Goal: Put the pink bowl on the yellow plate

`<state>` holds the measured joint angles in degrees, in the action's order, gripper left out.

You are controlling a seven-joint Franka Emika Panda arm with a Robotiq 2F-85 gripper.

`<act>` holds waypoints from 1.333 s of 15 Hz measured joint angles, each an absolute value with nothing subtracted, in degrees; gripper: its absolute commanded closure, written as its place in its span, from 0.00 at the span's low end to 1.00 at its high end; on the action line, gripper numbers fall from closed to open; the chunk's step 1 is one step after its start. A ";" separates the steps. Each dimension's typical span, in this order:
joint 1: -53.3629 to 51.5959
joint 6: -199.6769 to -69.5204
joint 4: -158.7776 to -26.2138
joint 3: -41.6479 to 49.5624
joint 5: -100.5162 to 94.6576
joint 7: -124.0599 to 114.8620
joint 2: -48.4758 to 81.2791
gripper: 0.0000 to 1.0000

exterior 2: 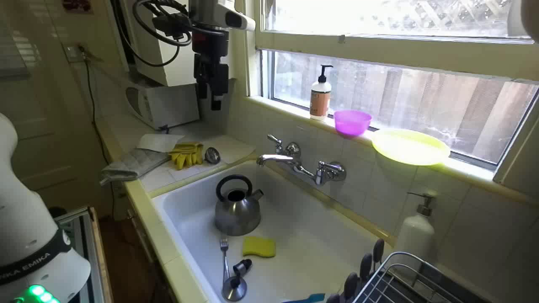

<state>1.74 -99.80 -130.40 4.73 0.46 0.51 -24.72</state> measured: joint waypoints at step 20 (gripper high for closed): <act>9.18 -133.78 -124.54 8.93 -1.94 -1.25 -7.37 0.00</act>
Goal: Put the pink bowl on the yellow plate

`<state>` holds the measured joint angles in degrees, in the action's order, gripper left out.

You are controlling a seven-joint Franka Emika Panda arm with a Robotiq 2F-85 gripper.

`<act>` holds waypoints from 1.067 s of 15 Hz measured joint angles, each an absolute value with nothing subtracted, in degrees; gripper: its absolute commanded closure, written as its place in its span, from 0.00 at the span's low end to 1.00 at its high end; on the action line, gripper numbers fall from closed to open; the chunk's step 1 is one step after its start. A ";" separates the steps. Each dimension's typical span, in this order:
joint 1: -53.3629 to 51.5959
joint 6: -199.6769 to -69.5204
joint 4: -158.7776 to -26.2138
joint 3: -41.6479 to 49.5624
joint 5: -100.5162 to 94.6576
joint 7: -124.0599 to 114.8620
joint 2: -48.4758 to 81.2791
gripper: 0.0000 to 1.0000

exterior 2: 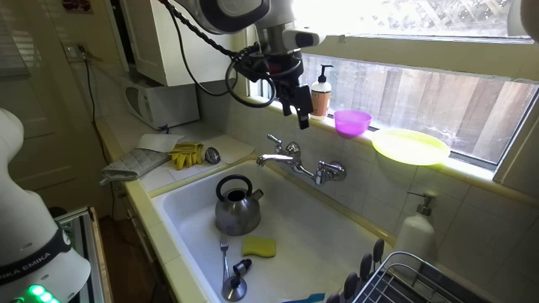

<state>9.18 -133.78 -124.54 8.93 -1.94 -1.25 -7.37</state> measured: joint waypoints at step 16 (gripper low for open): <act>9.98 -150.00 -117.09 10.52 -5.66 -9.35 3.73 0.00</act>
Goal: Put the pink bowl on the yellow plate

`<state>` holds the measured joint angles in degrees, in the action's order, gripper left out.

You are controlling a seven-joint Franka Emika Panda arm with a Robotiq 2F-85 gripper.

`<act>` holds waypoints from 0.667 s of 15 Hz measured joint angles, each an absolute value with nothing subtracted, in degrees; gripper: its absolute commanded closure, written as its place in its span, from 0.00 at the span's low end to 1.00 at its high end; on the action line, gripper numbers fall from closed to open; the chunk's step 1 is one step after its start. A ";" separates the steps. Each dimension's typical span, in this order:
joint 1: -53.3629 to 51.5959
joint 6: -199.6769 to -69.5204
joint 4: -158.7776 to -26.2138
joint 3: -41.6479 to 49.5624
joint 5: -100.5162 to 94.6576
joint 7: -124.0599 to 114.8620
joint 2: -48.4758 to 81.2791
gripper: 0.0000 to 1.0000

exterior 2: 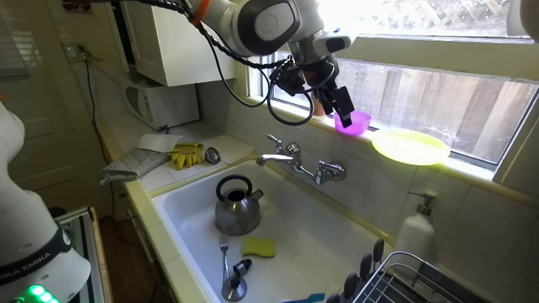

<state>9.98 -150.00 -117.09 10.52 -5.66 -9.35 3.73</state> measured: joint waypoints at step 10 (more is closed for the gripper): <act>10.25 -158.57 -113.41 9.22 7.42 -8.23 10.31 0.00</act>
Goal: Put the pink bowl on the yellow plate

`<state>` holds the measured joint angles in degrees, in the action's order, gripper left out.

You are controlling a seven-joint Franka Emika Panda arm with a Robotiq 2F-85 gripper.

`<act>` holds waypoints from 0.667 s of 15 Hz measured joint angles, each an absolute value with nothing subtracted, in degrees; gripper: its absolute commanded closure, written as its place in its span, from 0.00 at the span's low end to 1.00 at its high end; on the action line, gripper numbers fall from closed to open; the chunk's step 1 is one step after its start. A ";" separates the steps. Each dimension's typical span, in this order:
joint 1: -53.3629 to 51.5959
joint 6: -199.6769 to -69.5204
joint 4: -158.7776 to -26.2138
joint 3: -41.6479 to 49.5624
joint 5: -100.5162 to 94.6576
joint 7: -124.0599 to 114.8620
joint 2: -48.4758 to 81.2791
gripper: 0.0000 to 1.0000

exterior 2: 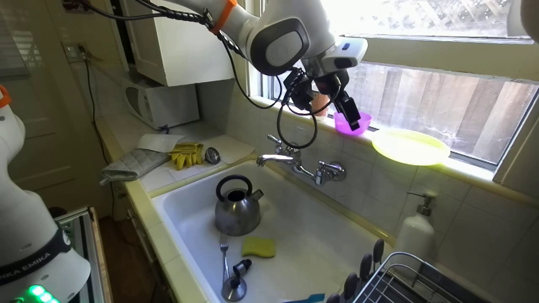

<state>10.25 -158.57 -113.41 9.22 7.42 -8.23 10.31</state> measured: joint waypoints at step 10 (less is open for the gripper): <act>11.31 -149.83 -107.50 8.47 12.15 -6.14 13.22 0.00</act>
